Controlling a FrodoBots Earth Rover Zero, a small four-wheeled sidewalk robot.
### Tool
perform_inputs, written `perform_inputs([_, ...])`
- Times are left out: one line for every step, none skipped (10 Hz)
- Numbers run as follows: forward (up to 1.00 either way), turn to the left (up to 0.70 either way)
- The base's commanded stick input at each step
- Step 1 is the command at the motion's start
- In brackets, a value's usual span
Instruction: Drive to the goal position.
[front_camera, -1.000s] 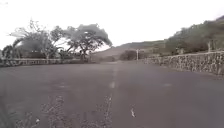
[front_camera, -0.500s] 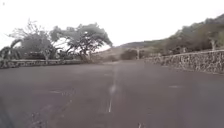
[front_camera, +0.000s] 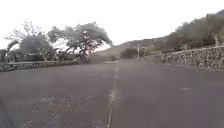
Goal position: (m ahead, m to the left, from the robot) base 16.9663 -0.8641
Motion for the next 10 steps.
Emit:
perform_inputs([0.70,0.00])
perform_inputs([0.70,0.00])
perform_inputs([0.70,0.00])
perform_inputs([0.70,0.00])
perform_inputs([0.70,0.00])
perform_inputs([0.70,0.00])
perform_inputs([0.70,0.00])
perform_inputs([0.70,0.00])
perform_inputs([0.70,0.00])
perform_inputs([0.70,0.00])
